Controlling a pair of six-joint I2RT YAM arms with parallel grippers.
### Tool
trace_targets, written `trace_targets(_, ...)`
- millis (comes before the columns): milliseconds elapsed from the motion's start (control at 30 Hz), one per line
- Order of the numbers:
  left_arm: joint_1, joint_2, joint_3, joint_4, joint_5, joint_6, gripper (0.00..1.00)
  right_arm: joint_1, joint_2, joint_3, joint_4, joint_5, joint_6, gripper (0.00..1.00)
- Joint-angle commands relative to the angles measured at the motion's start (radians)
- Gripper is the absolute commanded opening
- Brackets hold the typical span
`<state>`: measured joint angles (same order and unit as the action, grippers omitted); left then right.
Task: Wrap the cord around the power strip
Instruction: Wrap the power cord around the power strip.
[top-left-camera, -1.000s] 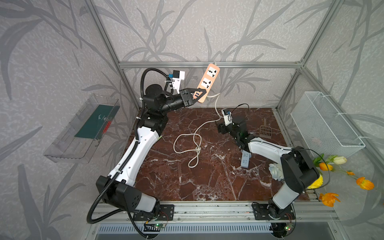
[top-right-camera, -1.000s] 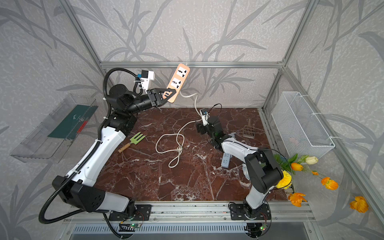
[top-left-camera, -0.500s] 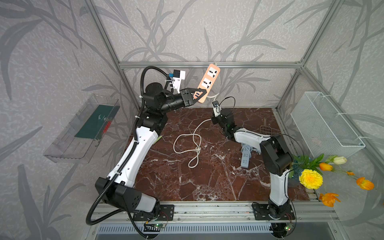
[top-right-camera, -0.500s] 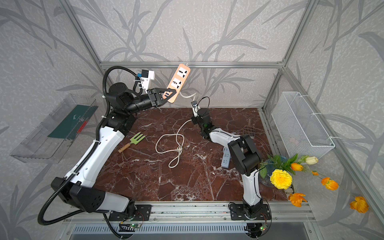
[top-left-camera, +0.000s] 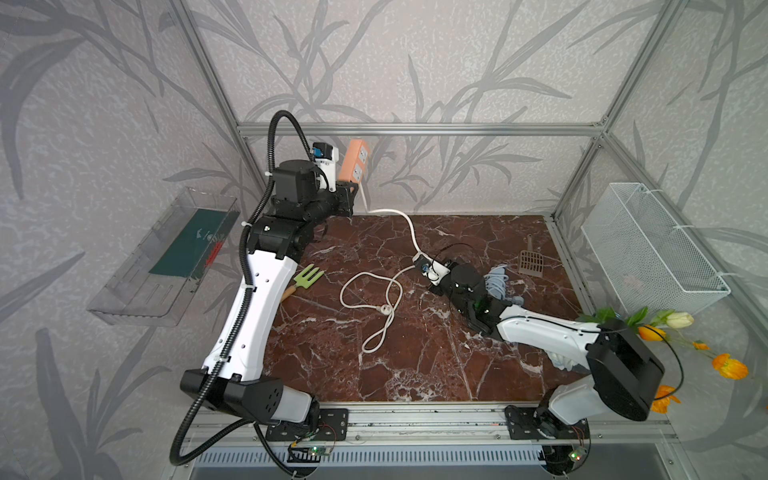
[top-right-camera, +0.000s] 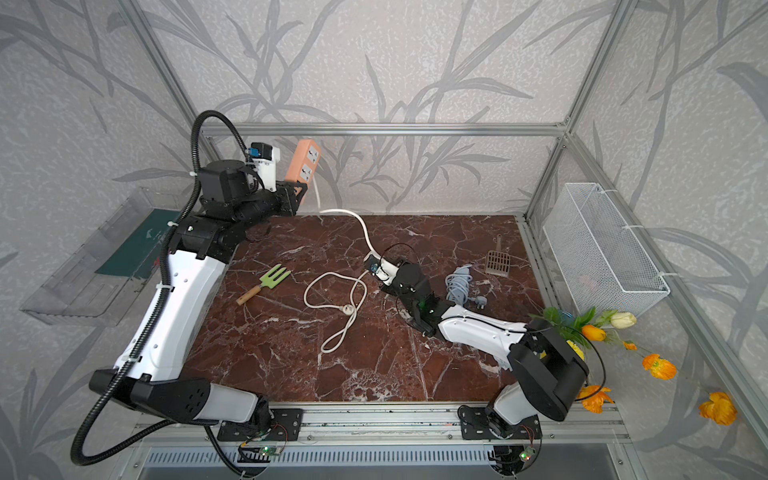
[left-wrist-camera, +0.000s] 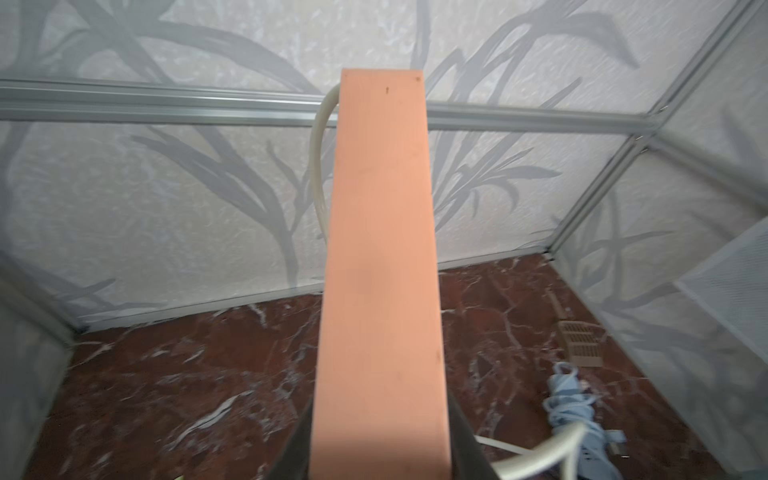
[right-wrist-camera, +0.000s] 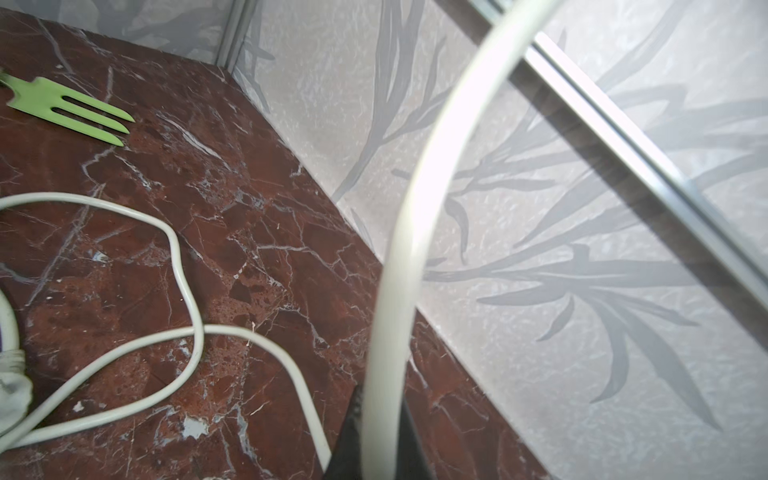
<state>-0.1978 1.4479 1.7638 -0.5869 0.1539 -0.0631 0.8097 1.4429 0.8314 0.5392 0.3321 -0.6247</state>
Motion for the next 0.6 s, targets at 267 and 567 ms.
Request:
trace_targets(267,-0.145,0.069,-0.276,-0.101,0.017,0.416,0.0,0.029,-0.164,0.345,-0.141,-0.156,-0.186,0.0)
trace_targets(567,-0.204,-0.269,-0.589,0.107,0.507,0.385,0.0,-0.163,0.031,0.724,-0.53,-0.341,-0.05,0.0)
